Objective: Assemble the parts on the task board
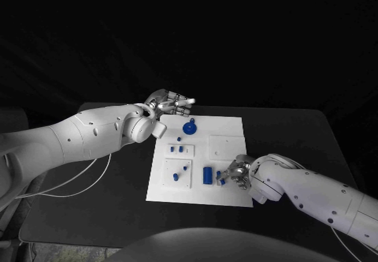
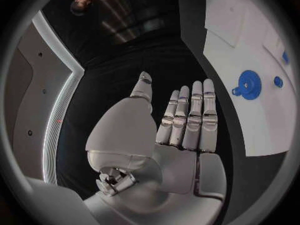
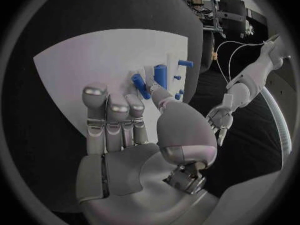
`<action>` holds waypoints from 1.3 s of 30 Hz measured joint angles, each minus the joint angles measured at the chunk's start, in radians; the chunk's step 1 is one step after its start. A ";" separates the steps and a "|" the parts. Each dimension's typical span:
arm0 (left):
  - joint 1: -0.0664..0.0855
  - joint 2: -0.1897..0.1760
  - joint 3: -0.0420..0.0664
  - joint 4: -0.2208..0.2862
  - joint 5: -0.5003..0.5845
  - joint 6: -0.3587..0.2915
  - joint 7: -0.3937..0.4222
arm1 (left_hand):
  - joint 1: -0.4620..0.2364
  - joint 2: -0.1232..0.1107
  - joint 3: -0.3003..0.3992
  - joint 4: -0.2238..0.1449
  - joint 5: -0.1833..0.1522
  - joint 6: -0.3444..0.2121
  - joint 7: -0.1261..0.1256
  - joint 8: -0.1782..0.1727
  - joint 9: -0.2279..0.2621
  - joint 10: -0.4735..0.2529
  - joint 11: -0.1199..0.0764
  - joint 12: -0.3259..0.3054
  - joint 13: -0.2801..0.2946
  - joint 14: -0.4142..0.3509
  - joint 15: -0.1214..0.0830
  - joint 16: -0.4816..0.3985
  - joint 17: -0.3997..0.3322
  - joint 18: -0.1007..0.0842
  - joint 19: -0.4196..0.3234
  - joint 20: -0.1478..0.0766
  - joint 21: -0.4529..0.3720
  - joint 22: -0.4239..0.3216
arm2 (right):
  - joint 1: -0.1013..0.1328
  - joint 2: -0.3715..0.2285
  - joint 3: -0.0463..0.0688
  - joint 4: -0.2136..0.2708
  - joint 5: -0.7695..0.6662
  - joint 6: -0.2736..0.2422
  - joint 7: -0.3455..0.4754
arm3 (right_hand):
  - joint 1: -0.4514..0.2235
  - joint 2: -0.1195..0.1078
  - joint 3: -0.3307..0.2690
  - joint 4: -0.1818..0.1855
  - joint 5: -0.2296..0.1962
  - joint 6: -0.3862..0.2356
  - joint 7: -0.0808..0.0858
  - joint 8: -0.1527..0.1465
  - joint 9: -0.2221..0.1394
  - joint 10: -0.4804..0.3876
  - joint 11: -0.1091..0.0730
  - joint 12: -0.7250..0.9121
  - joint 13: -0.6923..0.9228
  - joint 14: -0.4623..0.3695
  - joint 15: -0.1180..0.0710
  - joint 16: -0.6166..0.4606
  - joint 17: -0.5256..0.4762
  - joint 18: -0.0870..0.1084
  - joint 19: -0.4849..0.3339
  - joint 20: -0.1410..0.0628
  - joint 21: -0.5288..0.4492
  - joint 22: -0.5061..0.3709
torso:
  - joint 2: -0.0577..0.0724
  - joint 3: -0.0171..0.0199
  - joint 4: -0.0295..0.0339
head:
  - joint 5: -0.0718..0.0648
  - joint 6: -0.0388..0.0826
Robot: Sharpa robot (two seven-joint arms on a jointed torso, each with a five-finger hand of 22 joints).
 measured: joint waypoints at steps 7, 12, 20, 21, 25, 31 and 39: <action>0.000 0.000 0.000 0.000 0.000 0.000 -0.001 | 0.000 0.000 0.000 0.000 0.000 0.000 0.000 0.000 0.000 0.000 0.000 0.000 0.000 0.000 0.000 0.000 0.000 0.000 0.000 0.000 0.000 0.000 | 0.000 0.000 0.000 0.001 -0.006 0.002 0.000 | -0.046 -0.015 0.019 0.036 -0.028 0.001 -0.001 0.000 -0.010 0.000 0.000 0.000 -0.002 0.000 0.000 0.000 0.001 0.000 0.000 0.000 0.000 0.000 | 0.000 0.0000 -0.0001 | -0.001 0.000; 0.000 0.000 0.000 -0.001 -0.001 0.000 -0.002 | 0.000 0.000 0.000 0.000 0.000 0.000 0.000 0.000 0.000 0.000 0.000 0.000 0.000 0.000 0.000 0.000 0.000 0.000 0.000 0.000 0.000 -0.001 | -0.001 0.000 -0.001 0.004 -0.009 0.005 0.000 | -0.054 -0.038 0.034 0.073 -0.045 0.001 -0.001 0.000 -0.012 0.000 0.000 0.000 -0.005 0.000 0.000 0.000 0.002 0.000 0.000 0.000 0.000 0.000 | 0.000 0.0000 -0.0002 | -0.001 0.000; 0.000 0.000 0.000 -0.001 -0.001 0.001 -0.003 | 0.000 0.000 0.000 0.000 0.000 0.000 0.000 0.000 0.000 0.000 0.000 0.000 0.000 0.000 0.000 0.000 0.000 0.000 0.000 0.000 0.000 -0.001 | -0.002 -0.001 -0.002 0.014 -0.010 0.019 0.001 | -0.044 -0.055 0.033 0.090 -0.045 0.001 -0.001 0.000 -0.013 0.000 0.000 0.000 -0.006 0.000 0.000 0.000 0.002 0.000 0.000 0.000 0.000 0.000 | 0.000 0.0000 -0.0004 | -0.001 -0.002; 0.000 0.000 0.000 -0.001 -0.001 0.001 -0.003 | 0.000 0.000 0.000 0.000 0.000 0.000 0.000 0.000 0.000 0.000 0.000 0.000 0.000 0.000 0.000 0.000 0.000 0.000 0.000 0.000 0.000 -0.001 | -0.002 -0.002 -0.002 0.015 -0.011 0.020 0.001 | -0.043 -0.057 0.032 0.092 -0.045 0.001 -0.001 0.000 -0.013 0.000 0.000 0.000 -0.007 0.000 0.000 0.000 0.002 0.000 0.000 0.000 0.000 0.000 | 0.000 0.0000 -0.0004 | -0.001 -0.003; 0.000 -0.001 0.000 -0.001 -0.002 0.001 -0.003 | 0.000 0.000 0.000 0.000 0.000 0.000 0.000 0.000 0.000 0.000 0.000 0.000 0.000 0.000 0.000 0.000 0.000 0.000 0.000 0.000 0.000 -0.001 | -0.003 -0.005 -0.002 0.020 -0.012 0.025 0.001 | -0.045 -0.064 0.032 0.105 -0.053 0.001 -0.001 0.000 -0.013 0.000 0.000 0.000 -0.007 0.000 0.000 0.000 0.002 0.000 0.000 0.000 0.000 0.000 | 0.000 0.0000 -0.0004 | -0.001 -0.004; 0.000 -0.001 0.000 -0.002 -0.002 0.001 -0.004 | 0.000 0.000 0.003 0.003 0.000 0.000 0.000 0.000 0.000 0.000 0.000 0.000 0.000 -0.004 0.004 0.000 0.000 0.000 0.000 0.000 0.000 -0.001 | -0.003 -0.012 -0.003 0.026 -0.016 0.032 0.002 | -0.049 -0.086 0.040 0.140 -0.068 0.001 -0.001 0.000 -0.012 0.000 0.000 0.000 -0.009 0.000 0.000 0.000 0.003 0.000 0.000 0.000 0.000 0.000 | 0.000 0.0001 -0.0004 | 0.000 -0.004; 0.000 -0.002 0.000 -0.002 -0.002 0.001 -0.004 | 0.000 0.000 0.003 0.003 0.000 0.000 0.000 0.000 0.000 0.000 0.000 0.000 0.000 -0.004 0.004 0.000 0.000 0.000 0.000 0.000 0.000 -0.001 | -0.003 -0.021 -0.003 0.033 -0.021 0.036 0.002 | -0.056 -0.110 0.052 0.182 -0.095 0.007 -0.002 0.000 -0.008 0.000 0.000 0.000 -0.010 0.000 0.000 0.000 0.003 0.000 0.000 0.000 0.000 0.000 | 0.000 0.0003 -0.0002 | 0.001 -0.004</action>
